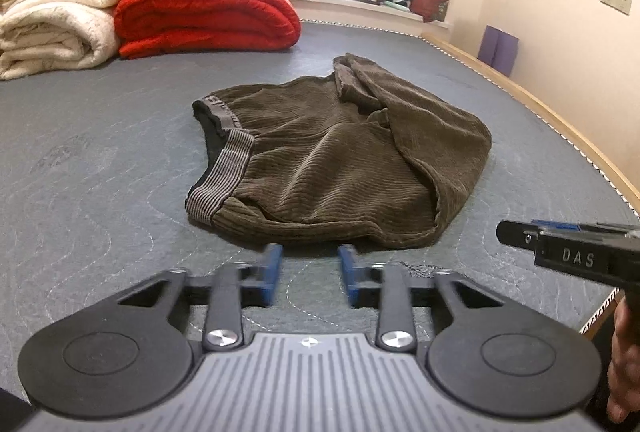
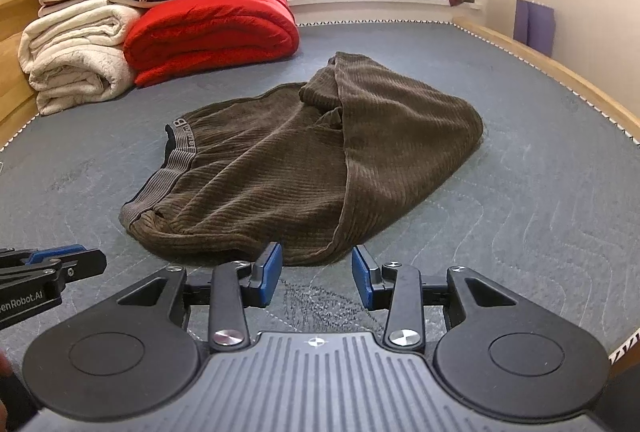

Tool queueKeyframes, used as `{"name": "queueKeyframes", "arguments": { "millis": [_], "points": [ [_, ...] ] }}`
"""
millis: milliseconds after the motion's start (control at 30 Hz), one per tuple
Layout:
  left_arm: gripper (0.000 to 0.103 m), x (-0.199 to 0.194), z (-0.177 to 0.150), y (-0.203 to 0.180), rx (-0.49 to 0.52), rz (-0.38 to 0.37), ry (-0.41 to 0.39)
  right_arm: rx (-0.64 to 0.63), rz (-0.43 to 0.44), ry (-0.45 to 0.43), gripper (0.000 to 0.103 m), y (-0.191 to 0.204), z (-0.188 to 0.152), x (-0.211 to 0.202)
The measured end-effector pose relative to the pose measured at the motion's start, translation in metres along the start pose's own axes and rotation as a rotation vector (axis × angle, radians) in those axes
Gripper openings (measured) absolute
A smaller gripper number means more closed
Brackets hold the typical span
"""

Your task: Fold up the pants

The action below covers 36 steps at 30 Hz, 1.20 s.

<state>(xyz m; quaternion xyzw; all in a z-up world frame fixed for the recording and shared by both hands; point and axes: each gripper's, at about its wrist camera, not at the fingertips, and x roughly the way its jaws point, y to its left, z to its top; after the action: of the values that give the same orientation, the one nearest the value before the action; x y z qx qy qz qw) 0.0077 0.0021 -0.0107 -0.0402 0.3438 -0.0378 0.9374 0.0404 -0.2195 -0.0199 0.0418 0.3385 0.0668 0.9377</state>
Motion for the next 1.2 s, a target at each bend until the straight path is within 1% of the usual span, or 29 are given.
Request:
{"name": "queueKeyframes", "arguments": {
  "millis": [67,133,167,200,267,333,433,467,500,567,633,733,833,867,900,933,967,1000,1033,1067,1100,1133,1167,1200],
  "points": [
    [0.047,-0.001,0.000,-0.002,0.014,0.009,-0.006,-0.010,0.004,0.007,0.042,0.001,-0.001,0.001],
    [0.050,-0.001,-0.001,-0.004,0.030,0.022,-0.020,-0.022,-0.007,-0.003,0.042,0.002,-0.001,0.000],
    [0.058,-0.002,-0.001,-0.004,0.031,0.030,-0.030,-0.019,-0.011,-0.012,0.042,0.001,-0.001,-0.001],
    [0.068,-0.004,-0.001,-0.004,0.027,0.038,-0.044,-0.011,-0.011,-0.020,0.042,0.000,0.000,-0.002],
    [0.078,-0.008,-0.001,-0.003,0.007,0.045,-0.068,0.001,-0.013,-0.035,0.042,-0.002,0.002,-0.005],
    [0.080,-0.013,0.002,-0.002,-0.008,0.041,-0.074,0.004,-0.007,-0.058,0.042,-0.004,0.006,-0.009],
    [0.081,-0.022,0.013,0.002,0.011,0.037,-0.086,0.003,0.023,-0.084,0.042,-0.009,0.021,-0.013],
    [0.075,-0.023,0.019,0.006,0.015,0.019,-0.075,-0.001,0.029,-0.097,0.040,-0.010,0.029,-0.014],
    [0.045,-0.024,0.026,0.010,0.012,-0.011,-0.065,-0.007,0.035,-0.112,0.038,-0.012,0.036,-0.015],
    [0.008,-0.021,0.043,0.021,0.005,-0.052,-0.035,-0.034,0.057,-0.150,0.028,-0.016,0.055,-0.015],
    [0.007,-0.015,0.066,0.031,0.017,-0.055,-0.032,-0.053,0.072,-0.154,0.027,-0.020,0.075,-0.010],
    [0.007,0.001,0.106,0.045,0.065,-0.053,-0.047,-0.058,0.093,-0.128,0.027,-0.027,0.104,0.007],
    [0.008,0.028,0.135,0.064,0.078,-0.058,-0.068,-0.083,0.129,-0.096,0.029,-0.031,0.124,0.030],
    [0.009,0.039,0.137,0.071,0.074,-0.046,-0.080,-0.098,0.129,-0.098,0.032,-0.032,0.126,0.038],
    [0.009,0.051,0.134,0.079,0.068,-0.020,-0.084,-0.110,0.111,-0.098,0.033,-0.032,0.125,0.048],
    [0.009,0.066,0.129,0.087,0.054,0.023,-0.051,-0.113,0.085,-0.080,0.034,-0.034,0.124,0.059],
    [0.009,0.084,0.125,0.093,0.041,0.077,0.039,-0.114,0.064,-0.049,0.034,-0.034,0.122,0.070],
    [0.009,0.100,0.123,0.096,0.032,0.129,0.107,-0.123,0.048,-0.012,0.034,-0.034,0.121,0.081],
    [0.009,0.112,0.121,0.098,0.040,0.169,0.152,-0.140,0.037,0.018,0.034,-0.034,0.119,0.091],
    [0.009,0.123,0.122,0.100,0.051,0.192,0.189,-0.159,0.025,0.053,0.036,-0.032,0.119,0.101],
    [0.013,0.132,0.123,0.103,0.038,0.190,0.208,-0.177,0.007,0.094,0.039,-0.030,0.119,0.112],
    [0.018,0.138,0.125,0.107,0.005,0.176,0.206,-0.183,-0.003,0.109,0.044,-0.029,0.118,0.120],
    [0.033,0.142,0.127,0.111,-0.022,0.163,0.201,-0.189,-0.007,0.114,0.053,-0.027,0.119,0.127],
    [0.051,0.148,0.129,0.116,-0.047,0.152,0.200,-0.198,-0.018,0.122,0.057,-0.026,0.118,0.135]
  ]
}}
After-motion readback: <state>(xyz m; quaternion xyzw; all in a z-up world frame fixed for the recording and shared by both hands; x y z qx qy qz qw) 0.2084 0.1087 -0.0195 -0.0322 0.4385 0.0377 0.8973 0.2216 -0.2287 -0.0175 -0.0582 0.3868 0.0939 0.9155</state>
